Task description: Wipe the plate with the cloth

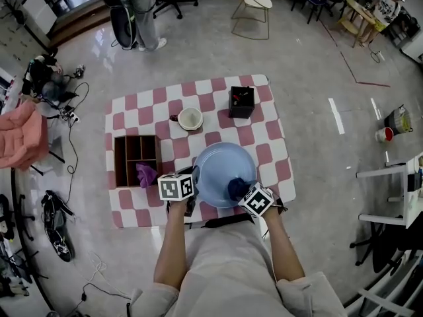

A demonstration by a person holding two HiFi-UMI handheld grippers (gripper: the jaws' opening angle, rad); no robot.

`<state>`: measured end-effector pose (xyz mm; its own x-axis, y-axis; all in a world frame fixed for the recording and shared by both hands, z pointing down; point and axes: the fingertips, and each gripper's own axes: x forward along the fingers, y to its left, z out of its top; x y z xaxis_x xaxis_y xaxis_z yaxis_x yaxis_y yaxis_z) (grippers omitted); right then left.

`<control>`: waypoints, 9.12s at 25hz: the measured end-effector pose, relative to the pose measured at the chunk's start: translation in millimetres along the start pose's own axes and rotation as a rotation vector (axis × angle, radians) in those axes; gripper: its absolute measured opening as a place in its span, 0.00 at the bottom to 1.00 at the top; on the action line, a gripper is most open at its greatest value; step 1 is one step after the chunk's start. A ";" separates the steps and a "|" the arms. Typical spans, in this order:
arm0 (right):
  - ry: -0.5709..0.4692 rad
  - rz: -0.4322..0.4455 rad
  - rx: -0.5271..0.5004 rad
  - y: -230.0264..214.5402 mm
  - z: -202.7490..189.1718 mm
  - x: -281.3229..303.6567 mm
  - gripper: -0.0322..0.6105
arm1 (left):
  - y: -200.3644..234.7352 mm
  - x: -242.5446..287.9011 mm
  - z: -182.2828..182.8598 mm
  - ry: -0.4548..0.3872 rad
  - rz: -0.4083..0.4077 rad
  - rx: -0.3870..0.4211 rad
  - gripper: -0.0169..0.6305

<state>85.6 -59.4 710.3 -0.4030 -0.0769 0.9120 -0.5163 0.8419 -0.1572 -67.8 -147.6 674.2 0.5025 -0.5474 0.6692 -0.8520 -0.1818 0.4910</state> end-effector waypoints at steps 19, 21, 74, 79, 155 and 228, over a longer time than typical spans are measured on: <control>-0.119 0.099 -0.117 65.0 68.3 27.6 0.24 | 0.1 -3.9 -3.0 0.026 -0.033 -0.004 0.07; -0.153 0.093 -0.100 64.1 79.5 28.9 0.24 | 0.6 -4.6 -4.2 0.032 -0.034 -0.003 0.07; -0.051 -0.078 -0.021 -11.2 30.2 8.6 0.24 | 3.4 -1.3 0.9 0.014 -0.024 0.021 0.07; -0.046 -0.030 -0.062 11.8 32.9 13.6 0.24 | 3.0 -1.2 -0.5 0.017 -0.017 0.033 0.07; -0.191 -0.256 -0.012 -95.0 123.6 9.6 0.25 | -3.5 -12.2 -6.6 0.018 -0.061 -0.042 0.08; -0.412 -0.069 0.064 4.8 58.9 -37.1 0.24 | -46.5 -87.2 -14.0 -0.399 0.340 0.166 0.08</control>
<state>53.6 -84.0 653.4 -0.6278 -0.3497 0.6954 -0.5934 0.7932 -0.1367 -69.9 -80.0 600.9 0.1273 -0.8591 0.4956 -0.9847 -0.0494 0.1673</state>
